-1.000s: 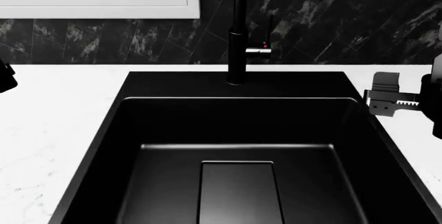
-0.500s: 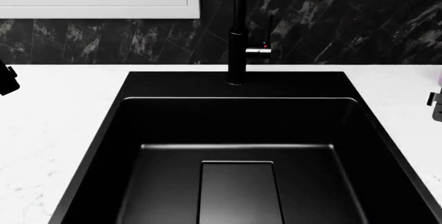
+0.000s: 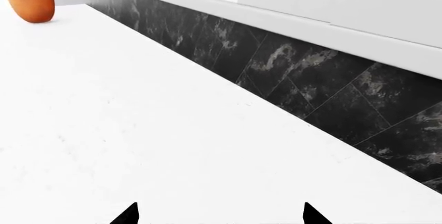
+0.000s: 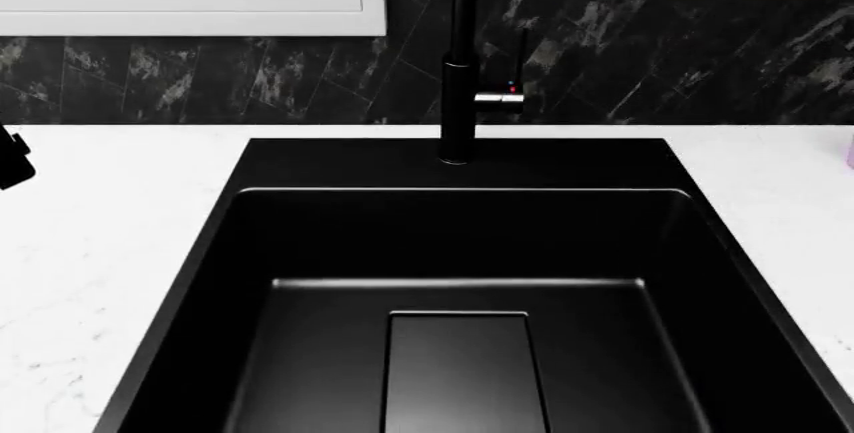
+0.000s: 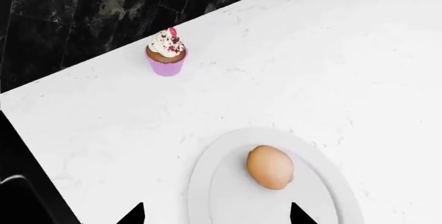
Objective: Pick the kiwi from the counter and place it in the sink. Then turn on the sink faucet.
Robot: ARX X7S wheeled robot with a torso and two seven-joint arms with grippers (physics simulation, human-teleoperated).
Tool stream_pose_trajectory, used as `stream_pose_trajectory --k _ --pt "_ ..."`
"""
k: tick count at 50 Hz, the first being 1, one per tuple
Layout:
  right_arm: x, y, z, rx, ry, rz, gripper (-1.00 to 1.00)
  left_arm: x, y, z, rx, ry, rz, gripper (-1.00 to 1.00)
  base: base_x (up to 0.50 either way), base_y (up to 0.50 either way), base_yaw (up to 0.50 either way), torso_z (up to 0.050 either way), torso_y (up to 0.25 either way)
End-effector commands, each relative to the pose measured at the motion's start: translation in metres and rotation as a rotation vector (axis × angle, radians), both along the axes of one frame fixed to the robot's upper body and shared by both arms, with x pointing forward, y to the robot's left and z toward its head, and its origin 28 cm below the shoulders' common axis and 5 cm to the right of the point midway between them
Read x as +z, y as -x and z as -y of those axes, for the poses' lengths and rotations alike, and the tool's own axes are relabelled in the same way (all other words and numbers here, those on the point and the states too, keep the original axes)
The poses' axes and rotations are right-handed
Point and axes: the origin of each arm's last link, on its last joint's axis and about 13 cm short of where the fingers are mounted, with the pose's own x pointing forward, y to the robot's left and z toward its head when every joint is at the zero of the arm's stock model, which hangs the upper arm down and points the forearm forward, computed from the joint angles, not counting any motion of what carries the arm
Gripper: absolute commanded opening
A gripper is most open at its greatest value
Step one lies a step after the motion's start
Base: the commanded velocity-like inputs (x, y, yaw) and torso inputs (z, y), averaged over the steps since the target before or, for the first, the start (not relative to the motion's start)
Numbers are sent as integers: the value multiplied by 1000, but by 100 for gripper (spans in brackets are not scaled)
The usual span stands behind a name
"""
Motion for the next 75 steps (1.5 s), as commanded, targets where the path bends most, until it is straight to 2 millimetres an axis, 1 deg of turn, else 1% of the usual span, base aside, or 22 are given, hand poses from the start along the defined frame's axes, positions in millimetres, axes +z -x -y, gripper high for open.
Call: stream_pose_trajectory --k 1,2,3,4,6,7,8,9,10,11,17,24,25,33,40,43,51,57,64,68,75 --pt "1 -9 10 -40 -23 17 100 -3 0 -1 0 4 -5 100 0 0 0 0 0" --pt "3 -10 13 -62 -23 43 100 -3 -1 -1 -1 4 -6 100 0 0 0 0 0" --pt "2 -11 14 -84 -28 27 100 -3 -1 -1 0 5 -6 100 0 0 0 0 0" --pt "6 -11 16 -95 -42 78 100 -3 -1 -1 -1 3 -7 100 0 0 0 0 0" --pt "5 -11 18 -111 -4 46 100 -3 -1 0 0 4 -7 100 0 0 0 0 0" --pt "6 -13 20 -119 6 98 100 -3 -1 0 0 2 -7 100 0 0 0 0 0" --pt "6 -15 22 -88 -23 48 100 -3 -1 0 -1 3 -6 100 0 0 0 0 0" --pt "7 -15 24 -141 -5 83 100 -4 -2 0 -1 2 -8 100 0 0 0 0 0" --pt "8 -15 25 -137 10 101 100 -4 -2 0 -1 3 -9 100 0 0 0 0 0" --pt "6 -15 24 -105 -9 60 100 -4 -2 0 0 3 -10 100 0 0 0 0 0" --pt "6 -16 26 -105 49 54 100 -5 -2 1 -2 7 -8 100 0 0 0 0 0" --pt "4 -21 34 -120 44 67 100 -5 -3 0 -1 9 -10 100 0 0 0 0 0" --pt "3 -21 36 -149 48 82 100 -5 -3 1 -2 9 -11 100 0 0 0 0 0" --pt "-6 -22 47 -185 35 78 100 -7 -4 1 -3 11 -13 100 0 0 0 0 0" --pt "-14 -15 60 -214 -12 77 100 -9 -4 0 -3 12 -17 100 0 0 0 0 0" --pt "-17 -14 62 -215 -27 79 100 -8 -4 0 -2 14 -15 100 0 0 0 0 0" --pt "-30 -22 68 -232 -44 60 100 -10 -4 0 -1 14 -20 100 0 0 0 0 0" --pt "-27 -28 73 -233 -47 117 100 -10 -5 0 -3 13 -20 100 0 0 0 0 0" --pt "-42 -39 79 -247 -58 113 100 -15 -6 0 -2 13 -30 100 0 0 0 0 0" --pt "-45 -39 83 -252 -66 139 100 -16 -7 0 -3 16 -32 100 0 0 0 0 0" --pt "-52 -36 89 -291 -57 134 100 -18 -7 0 -4 20 -34 100 0 0 0 0 0"
